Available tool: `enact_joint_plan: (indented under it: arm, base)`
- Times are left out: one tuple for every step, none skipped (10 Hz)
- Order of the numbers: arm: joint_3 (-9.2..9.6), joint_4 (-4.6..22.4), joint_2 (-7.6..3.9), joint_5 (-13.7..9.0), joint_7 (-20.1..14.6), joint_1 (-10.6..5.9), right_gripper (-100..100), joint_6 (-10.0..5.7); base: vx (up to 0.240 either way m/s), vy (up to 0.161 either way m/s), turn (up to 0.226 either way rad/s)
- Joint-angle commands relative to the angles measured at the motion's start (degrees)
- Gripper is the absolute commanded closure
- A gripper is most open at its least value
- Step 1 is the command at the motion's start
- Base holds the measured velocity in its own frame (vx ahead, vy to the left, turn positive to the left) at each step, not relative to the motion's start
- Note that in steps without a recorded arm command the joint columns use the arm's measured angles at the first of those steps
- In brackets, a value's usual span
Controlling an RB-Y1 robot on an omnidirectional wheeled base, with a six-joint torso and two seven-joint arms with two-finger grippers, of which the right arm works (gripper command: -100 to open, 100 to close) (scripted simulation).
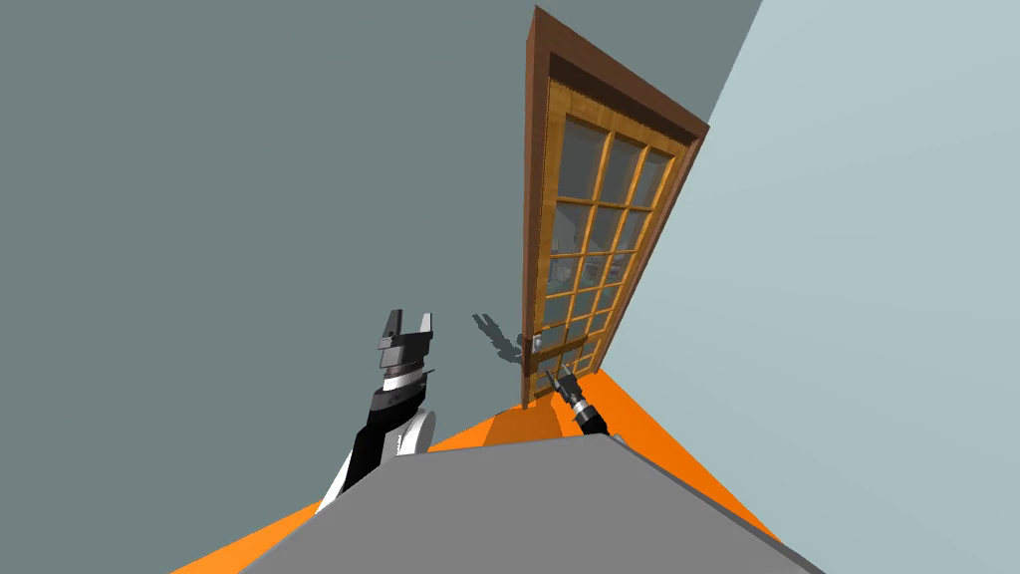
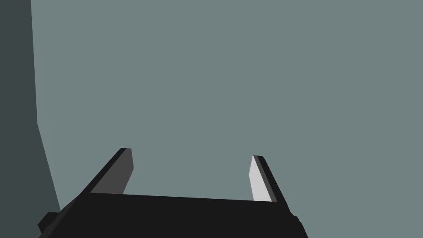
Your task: Pull the door open
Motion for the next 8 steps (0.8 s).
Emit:
enact_joint_plan:
  arm:
    - [-0.29, 1.73, -0.12, 0.32, 0.93, -0.59, -100, -0.79]
    - [-0.16, 0.99, 0.0, 0.22, 0.59, -0.32, -100, -0.39]
    - [-1.55, 3.06, -1.51, -0.81, 0.37, -0.25, -100, -2.03]
    - [-2.32, 4.15, -2.36, -1.4, 0.17, -0.19, -100, -2.89]
    - [-2.74, 4.74, -2.81, -1.72, 0.06, -0.15, -100, -3.35]
    - [-2.74, 4.74, -2.81, -1.72, 0.06, -0.15, -100, -3.35]
    - [-3.17, 5.35, -3.29, -2.05, -0.05, -0.11, -100, -3.84]
    - [-3.62, 5.98, -3.78, -2.39, -0.16, -0.08, -100, -4.34]
  base:
    - [0.087, -0.022, -0.016]
    - [0.032, -0.011, 0.001]
    - [0.033, 0.155, 0.227]
    - [0.113, 0.211, 0.241]
    - [0.126, 0.156, 0.103]
    - [0.07, 0.087, -0.004]
    - [0.055, 0.046, 0.055]
    - [0.071, 0.033, 0.107]
